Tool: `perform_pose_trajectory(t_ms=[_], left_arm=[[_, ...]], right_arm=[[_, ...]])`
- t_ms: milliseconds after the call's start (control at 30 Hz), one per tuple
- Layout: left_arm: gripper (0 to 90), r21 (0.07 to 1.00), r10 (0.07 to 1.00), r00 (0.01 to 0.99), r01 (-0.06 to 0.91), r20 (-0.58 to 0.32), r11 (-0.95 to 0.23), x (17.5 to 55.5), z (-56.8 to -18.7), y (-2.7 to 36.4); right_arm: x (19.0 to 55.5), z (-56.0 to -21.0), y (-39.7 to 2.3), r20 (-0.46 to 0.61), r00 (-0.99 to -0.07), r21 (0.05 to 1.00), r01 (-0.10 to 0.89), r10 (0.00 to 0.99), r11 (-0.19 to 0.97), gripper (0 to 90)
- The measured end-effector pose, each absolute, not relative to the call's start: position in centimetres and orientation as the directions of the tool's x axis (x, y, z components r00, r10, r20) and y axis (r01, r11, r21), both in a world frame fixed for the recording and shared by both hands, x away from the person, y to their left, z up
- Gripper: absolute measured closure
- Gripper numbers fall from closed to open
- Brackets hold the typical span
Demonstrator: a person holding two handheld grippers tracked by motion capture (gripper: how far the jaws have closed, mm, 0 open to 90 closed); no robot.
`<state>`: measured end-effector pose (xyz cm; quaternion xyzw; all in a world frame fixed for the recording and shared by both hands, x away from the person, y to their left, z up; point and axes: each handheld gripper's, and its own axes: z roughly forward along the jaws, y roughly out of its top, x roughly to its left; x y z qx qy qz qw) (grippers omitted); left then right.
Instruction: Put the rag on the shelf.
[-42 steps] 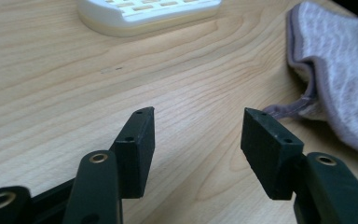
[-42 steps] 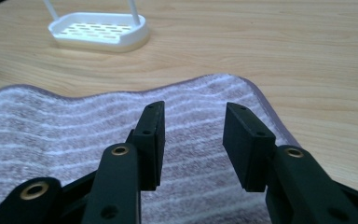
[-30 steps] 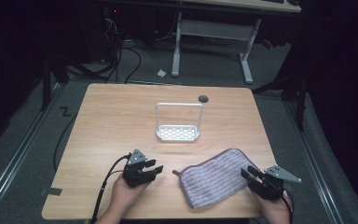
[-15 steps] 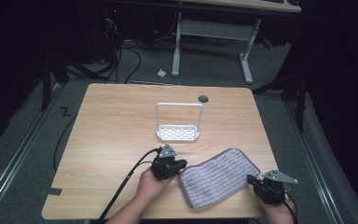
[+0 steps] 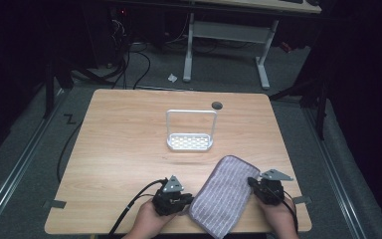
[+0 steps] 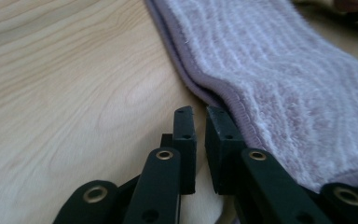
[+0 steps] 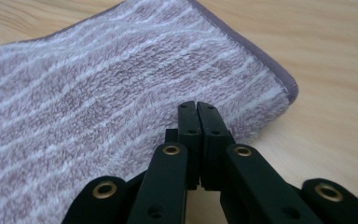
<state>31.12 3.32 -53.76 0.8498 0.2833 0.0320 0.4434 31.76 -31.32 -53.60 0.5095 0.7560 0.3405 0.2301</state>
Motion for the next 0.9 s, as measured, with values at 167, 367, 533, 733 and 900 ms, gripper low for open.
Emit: perform_pose_trajectory(t_ms=[167,367,533,733,900], left_arm=[[80.4,0.802,0.566,0.804,0.456,-0.183,-0.387,31.7,-53.3,5.0],[81.3,0.805,0.577,0.789,0.475,-0.211,-0.356,34.1,-53.5,4.3],[84.0,0.789,0.557,0.805,0.472,-0.204,-0.394,34.0,-54.0,3.0],[84.6,0.780,0.532,0.822,0.465,-0.203,-0.420,33.5,-54.1,2.4],[84.8,0.776,0.496,0.847,0.441,-0.192,-0.452,31.7,-54.3,2.3]], right_arm=[[34.0,-53.7,-27.9,0.005,-0.449,0.754,0.588,0.894,0.291,89.0],[34.8,-53.8,-26.0,0.006,-0.499,0.765,0.560,0.866,0.318,88.2],[34.2,-52.8,-25.8,0.008,-0.502,0.791,0.533,0.865,0.302,85.5],[32.7,-52.8,-25.8,0.027,-0.525,0.784,0.539,0.850,0.308,85.5],[33.0,-53.5,-26.6,0.037,-0.503,0.770,0.565,0.864,0.296,85.6]])
